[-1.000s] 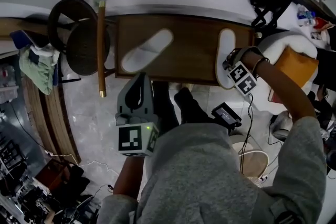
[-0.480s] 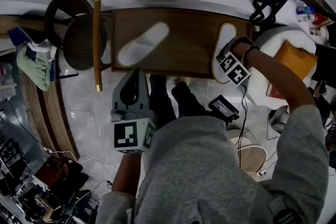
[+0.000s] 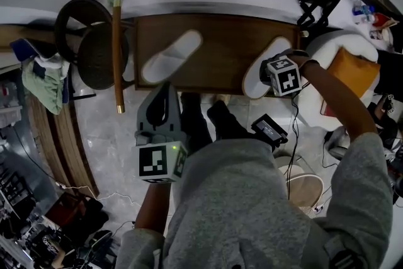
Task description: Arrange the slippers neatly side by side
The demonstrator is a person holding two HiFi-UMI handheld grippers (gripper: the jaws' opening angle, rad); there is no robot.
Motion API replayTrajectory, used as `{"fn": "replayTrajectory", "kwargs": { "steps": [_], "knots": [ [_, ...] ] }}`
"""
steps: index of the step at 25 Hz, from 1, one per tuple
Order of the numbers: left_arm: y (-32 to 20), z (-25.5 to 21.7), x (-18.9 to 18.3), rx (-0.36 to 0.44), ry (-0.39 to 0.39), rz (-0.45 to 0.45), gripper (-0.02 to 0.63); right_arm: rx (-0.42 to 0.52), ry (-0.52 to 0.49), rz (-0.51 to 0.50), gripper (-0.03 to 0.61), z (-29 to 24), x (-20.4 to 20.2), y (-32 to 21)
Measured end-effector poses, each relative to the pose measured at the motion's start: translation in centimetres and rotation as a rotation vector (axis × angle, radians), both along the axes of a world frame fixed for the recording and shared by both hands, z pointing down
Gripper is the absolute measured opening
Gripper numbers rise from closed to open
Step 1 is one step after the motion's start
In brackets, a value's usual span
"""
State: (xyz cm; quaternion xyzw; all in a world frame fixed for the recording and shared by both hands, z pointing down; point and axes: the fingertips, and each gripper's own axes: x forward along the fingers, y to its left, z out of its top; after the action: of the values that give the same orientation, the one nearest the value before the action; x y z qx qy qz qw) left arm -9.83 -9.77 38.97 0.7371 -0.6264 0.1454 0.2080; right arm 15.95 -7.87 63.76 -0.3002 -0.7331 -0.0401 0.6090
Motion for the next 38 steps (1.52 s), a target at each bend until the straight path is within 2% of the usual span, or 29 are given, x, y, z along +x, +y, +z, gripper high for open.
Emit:
{"fn": "replayTrajectory", "kwargs": {
  "steps": [6, 10, 15, 18, 30, 38],
  "knots": [
    [-0.1, -0.6, 0.2, 0.013, -0.003, 0.009, 0.015, -0.086, -0.077, 0.342, 0.032, -2.3, -2.6, -1.4],
    [0.0, -0.6, 0.4, 0.019, -0.006, 0.016, 0.015, -0.106, -0.137, 0.508, 0.032, -3.3, -4.4, -2.7],
    [-0.1, -1.0, 0.4, 0.029, -0.005, 0.025, 0.015, -0.153, -0.161, 0.719, 0.032, -4.6, -5.7, -3.8],
    [-0.2, -1.3, 0.5, 0.042, -0.008, 0.038, 0.015, -0.181, -0.163, 0.878, 0.032, -5.2, -6.3, -4.7],
    [-0.7, -2.0, 0.9, 0.059, 0.001, 0.053, 0.015, -0.374, -0.207, 1.743, 0.032, -8.1, -7.3, -10.8],
    [-1.7, -2.5, 1.4, 0.072, -0.003, 0.073, 0.015, -0.488, -0.249, 2.353, 0.032, -6.1, -5.6, -12.8]
  ]
}}
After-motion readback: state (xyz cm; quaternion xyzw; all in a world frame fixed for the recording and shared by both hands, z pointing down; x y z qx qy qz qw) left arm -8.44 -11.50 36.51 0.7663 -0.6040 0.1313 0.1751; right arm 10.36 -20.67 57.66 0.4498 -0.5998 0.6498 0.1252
